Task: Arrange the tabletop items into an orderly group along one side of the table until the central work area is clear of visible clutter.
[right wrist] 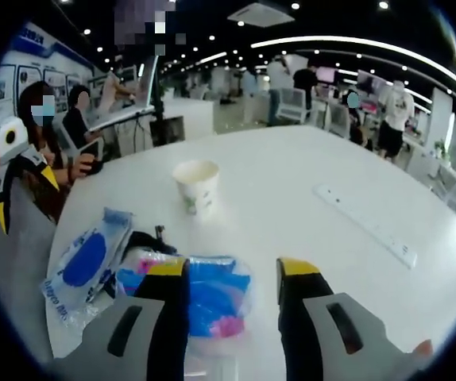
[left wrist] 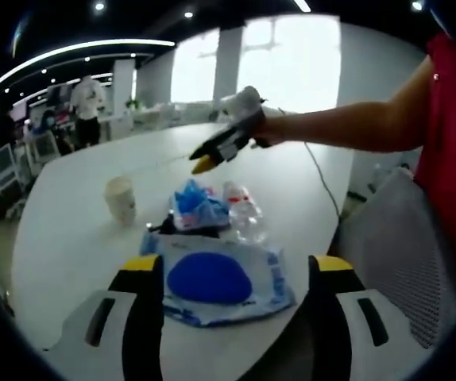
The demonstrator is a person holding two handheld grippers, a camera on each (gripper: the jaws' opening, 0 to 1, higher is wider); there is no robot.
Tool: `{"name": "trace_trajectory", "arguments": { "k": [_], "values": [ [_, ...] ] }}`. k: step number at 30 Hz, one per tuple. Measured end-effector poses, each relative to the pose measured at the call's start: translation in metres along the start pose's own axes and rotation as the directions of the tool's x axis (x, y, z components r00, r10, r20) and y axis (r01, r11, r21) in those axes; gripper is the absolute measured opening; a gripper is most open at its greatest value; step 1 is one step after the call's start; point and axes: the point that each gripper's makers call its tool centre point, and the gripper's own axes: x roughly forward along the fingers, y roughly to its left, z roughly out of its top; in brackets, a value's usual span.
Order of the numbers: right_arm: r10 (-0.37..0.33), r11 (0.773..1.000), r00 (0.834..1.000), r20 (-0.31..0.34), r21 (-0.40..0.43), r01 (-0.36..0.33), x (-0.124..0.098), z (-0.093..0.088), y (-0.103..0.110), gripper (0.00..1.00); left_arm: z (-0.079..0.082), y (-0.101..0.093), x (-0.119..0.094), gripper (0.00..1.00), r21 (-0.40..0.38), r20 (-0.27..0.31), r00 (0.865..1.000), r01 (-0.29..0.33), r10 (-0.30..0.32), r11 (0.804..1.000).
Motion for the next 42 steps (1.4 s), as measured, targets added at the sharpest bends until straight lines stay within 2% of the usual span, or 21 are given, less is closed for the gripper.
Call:
{"name": "trace_trajectory", "arguments": {
  "k": [11,17,25,31,42],
  "values": [
    [-0.002,1.0,0.999,-0.032,0.017,0.002,-0.004,-0.018,-0.001,0.39,0.005,0.007,0.005,0.71,0.0,0.008,1.0,-0.003,0.003,1.0],
    [0.005,0.999,0.999,-0.05,0.032,-0.004,-0.001,-0.027,-0.001,0.37,0.011,0.007,0.02,0.7,-0.008,0.017,1.0,0.024,-0.024,1.0],
    [0.01,0.999,0.999,-0.048,0.038,-0.008,0.001,-0.027,-0.003,0.37,0.017,0.017,0.038,0.68,0.047,-0.016,0.998,0.062,-0.062,0.997],
    [0.013,0.999,0.998,-0.056,0.042,-0.011,0.003,-0.031,-0.003,0.36,0.015,0.03,0.052,0.64,0.094,-0.06,0.995,0.086,-0.081,0.992],
    [0.016,0.999,0.998,-0.053,0.048,-0.013,0.006,-0.031,-0.003,0.36,0.026,0.038,0.09,0.6,0.162,-0.082,0.989,0.136,-0.124,0.977]
  ]
}}
